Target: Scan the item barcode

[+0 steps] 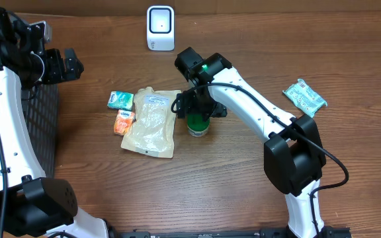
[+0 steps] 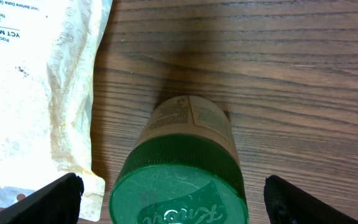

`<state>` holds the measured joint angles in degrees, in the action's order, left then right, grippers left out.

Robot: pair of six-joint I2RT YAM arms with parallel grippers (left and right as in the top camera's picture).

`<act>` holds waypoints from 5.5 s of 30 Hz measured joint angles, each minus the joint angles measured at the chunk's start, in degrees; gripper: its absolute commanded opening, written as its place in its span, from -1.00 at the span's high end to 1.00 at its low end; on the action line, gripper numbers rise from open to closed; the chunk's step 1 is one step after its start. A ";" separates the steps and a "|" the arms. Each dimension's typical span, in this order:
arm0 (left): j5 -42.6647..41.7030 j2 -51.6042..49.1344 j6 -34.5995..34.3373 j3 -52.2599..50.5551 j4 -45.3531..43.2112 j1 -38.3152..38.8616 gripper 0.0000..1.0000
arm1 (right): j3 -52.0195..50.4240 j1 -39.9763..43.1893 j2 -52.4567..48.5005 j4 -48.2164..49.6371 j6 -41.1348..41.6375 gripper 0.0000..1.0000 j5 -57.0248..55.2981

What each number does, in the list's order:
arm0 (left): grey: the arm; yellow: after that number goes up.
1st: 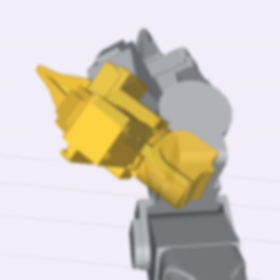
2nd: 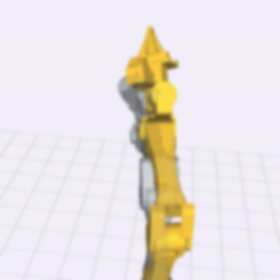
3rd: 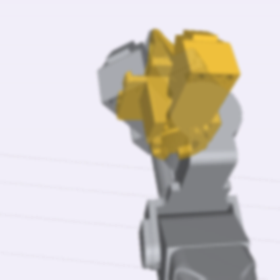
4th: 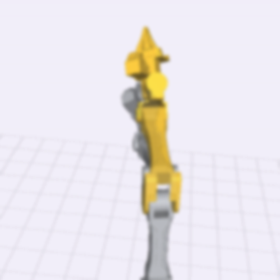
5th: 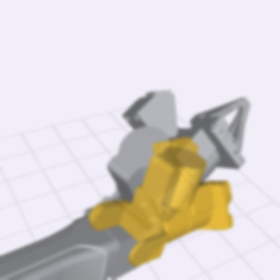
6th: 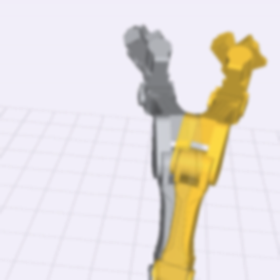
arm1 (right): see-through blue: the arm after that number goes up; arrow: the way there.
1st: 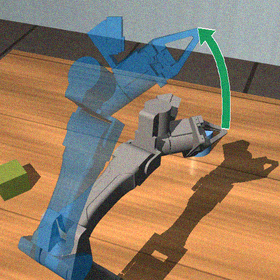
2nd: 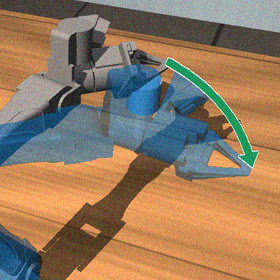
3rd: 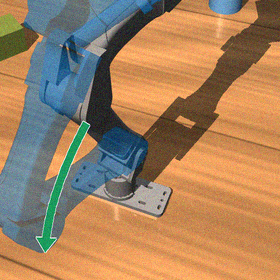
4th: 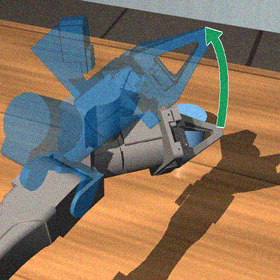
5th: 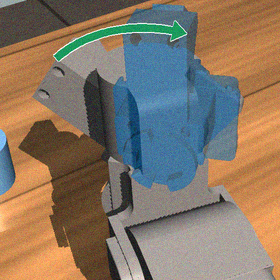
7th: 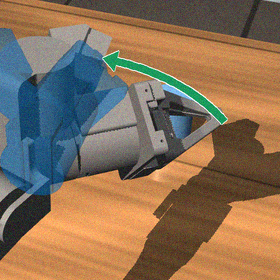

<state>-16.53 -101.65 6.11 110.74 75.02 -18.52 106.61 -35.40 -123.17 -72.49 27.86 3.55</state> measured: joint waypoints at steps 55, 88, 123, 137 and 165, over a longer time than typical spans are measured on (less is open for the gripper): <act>0.00 0.00 0.00 0.00 0.00 0.00 -0.99 | 4.07 0.48 -0.39 -5.46 -32.41 -0.16 -1.84; 0.00 0.00 0.00 0.00 0.00 0.00 -0.99 | -0.46 4.20 -0.48 2.99 -60.37 -0.33 3.78; 0.00 0.00 0.00 0.00 0.00 0.00 -0.99 | 12.55 8.61 -0.57 -8.85 -35.41 -1.00 5.11; 0.00 0.00 0.02 0.00 0.00 0.00 -0.99 | 12.66 8.31 -0.57 -7.78 -33.81 -0.83 6.23; 0.00 0.00 0.00 0.00 0.00 0.00 -0.99 | 7.32 2.32 -0.61 -1.05 -25.64 -0.83 -9.09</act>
<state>-16.53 -101.65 6.11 110.74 75.02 -18.52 113.93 -33.08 -123.79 -73.54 2.22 -5.54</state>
